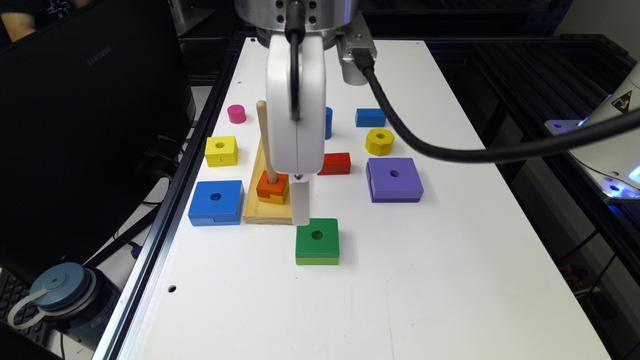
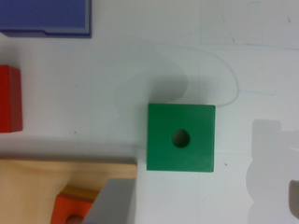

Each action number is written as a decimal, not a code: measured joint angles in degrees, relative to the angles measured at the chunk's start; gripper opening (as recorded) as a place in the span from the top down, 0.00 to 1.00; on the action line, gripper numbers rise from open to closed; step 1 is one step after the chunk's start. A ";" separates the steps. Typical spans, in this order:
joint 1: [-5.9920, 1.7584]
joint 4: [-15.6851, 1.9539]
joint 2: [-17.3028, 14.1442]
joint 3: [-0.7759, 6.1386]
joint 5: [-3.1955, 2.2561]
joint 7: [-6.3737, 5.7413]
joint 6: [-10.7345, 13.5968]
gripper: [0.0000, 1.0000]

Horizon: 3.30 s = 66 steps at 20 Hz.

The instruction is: Pick up green block.

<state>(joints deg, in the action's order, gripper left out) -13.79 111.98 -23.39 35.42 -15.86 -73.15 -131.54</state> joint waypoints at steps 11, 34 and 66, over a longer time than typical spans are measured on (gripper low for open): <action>0.01 0.57 -2.93 -0.18 -2.56 -1.60 -1.89 0.00; 0.28 0.58 -7.35 -0.92 -6.35 -3.76 -4.90 0.00; 1.75 0.33 -12.43 -3.22 -10.04 -5.86 -8.72 0.00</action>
<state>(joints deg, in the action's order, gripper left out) -12.03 112.31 -35.82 32.20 -25.90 -79.01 -140.26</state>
